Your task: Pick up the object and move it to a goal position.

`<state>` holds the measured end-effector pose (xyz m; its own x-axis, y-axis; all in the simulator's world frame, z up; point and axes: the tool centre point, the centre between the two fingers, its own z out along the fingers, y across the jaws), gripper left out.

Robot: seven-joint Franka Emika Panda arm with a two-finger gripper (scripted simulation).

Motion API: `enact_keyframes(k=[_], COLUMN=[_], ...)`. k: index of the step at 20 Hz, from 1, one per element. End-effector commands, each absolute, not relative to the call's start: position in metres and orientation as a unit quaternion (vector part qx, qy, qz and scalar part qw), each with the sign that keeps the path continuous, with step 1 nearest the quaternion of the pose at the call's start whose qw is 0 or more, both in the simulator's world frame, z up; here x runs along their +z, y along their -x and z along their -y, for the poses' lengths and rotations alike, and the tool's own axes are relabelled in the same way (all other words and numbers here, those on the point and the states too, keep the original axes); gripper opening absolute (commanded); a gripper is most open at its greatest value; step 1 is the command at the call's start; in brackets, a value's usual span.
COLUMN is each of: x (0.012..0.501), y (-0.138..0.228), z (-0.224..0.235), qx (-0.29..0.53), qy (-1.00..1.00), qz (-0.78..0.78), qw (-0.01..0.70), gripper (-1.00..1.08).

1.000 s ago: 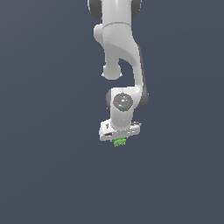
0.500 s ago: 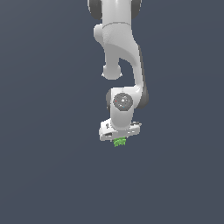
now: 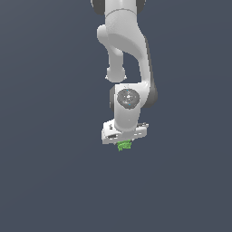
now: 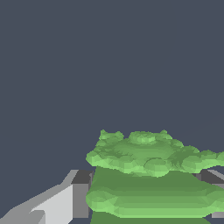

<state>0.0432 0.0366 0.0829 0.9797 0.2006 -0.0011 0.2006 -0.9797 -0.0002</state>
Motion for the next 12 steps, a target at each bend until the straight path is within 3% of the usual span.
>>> enact_keyframes(k=[1,12], x=[0.103,0.179], y=[-0.048,-0.070], z=[-0.036,-0.035], qx=[0.000,0.000], qy=[0.995,0.995], qz=[0.101,0.101], qw=[0.000,0.000], gripper=[-1.00,-1.00])
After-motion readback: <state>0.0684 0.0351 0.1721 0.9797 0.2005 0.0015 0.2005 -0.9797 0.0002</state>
